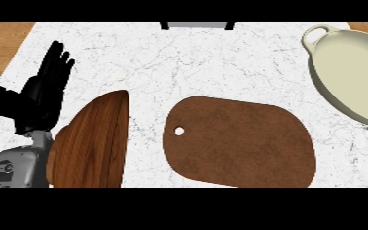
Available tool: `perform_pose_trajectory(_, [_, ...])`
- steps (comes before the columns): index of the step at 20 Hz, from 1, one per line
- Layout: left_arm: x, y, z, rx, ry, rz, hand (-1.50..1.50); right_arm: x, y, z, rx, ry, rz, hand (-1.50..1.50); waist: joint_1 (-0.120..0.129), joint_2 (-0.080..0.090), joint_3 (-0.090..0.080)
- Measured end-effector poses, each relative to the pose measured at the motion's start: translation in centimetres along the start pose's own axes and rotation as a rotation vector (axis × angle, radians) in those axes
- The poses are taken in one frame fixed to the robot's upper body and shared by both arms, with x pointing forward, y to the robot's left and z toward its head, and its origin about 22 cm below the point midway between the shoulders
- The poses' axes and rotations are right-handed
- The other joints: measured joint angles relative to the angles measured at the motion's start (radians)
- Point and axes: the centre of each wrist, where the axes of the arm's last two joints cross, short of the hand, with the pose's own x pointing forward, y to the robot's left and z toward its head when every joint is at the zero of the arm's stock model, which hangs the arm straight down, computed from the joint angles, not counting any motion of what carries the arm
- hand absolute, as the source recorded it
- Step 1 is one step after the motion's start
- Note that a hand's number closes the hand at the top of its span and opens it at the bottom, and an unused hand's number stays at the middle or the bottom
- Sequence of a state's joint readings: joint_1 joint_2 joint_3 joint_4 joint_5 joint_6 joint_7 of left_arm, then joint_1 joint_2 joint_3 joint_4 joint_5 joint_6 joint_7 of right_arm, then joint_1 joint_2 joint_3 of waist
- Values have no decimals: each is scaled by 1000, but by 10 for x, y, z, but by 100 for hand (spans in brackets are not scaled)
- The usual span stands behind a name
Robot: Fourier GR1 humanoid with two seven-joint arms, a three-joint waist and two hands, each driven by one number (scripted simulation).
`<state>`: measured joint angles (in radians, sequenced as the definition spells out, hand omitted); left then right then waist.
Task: Pick the croissant from the cutting board and place it in the pot
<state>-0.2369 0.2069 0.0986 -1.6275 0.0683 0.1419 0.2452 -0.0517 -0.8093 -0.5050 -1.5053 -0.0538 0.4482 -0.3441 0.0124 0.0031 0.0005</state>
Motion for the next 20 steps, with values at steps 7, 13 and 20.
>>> perform_pose_trajectory(7, [0,4,-3,-14,-4,1,0,-25,0,-30,-99,13,155,150,21,7,1])
perform_pose_trajectory(13, [-3,-1,-2,-28,-7,7,0,-59,26,-50,-147,41,364,150,34,11,2])
perform_pose_trajectory(20, [-4,-4,-3,-32,-7,6,0,-97,48,-71,-87,109,368,-150,38,12,3])
